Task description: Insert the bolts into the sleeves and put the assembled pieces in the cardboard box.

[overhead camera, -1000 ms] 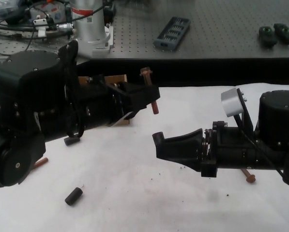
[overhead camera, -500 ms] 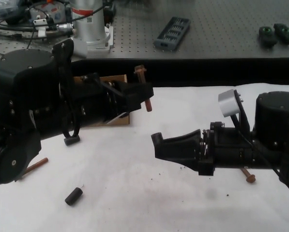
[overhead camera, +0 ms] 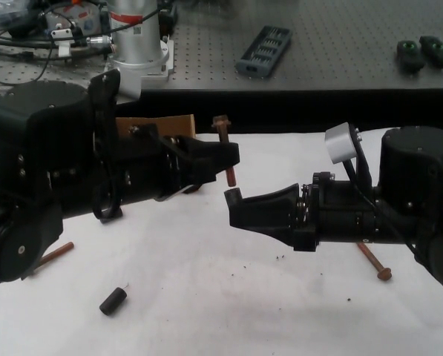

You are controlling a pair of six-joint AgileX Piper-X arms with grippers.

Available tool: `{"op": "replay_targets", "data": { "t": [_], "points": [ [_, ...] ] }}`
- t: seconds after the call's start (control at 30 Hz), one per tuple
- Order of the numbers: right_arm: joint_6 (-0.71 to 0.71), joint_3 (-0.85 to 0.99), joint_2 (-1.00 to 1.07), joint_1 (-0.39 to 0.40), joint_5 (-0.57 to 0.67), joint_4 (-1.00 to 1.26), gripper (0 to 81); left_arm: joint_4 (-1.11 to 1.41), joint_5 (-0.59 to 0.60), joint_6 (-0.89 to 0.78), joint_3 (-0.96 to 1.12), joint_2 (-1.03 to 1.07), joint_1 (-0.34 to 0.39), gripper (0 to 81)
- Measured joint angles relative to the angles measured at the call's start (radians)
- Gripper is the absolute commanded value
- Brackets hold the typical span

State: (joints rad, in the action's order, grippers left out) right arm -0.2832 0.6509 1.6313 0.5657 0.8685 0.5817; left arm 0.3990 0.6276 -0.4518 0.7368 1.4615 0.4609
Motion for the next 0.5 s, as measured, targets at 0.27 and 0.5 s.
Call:
{"op": "replay_targets", "data": {
  "t": [0.27,0.5],
  "points": [
    [-0.003,0.0,0.001,0.0,0.0,0.0,4.3,-0.034,0.019,0.003,0.0,0.0,-0.002,0.6],
    [-0.019,0.0,0.004,0.0,0.002,0.002,4.3,-0.045,0.008,0.01,0.0,0.0,-0.002,0.6]
  ]
}}
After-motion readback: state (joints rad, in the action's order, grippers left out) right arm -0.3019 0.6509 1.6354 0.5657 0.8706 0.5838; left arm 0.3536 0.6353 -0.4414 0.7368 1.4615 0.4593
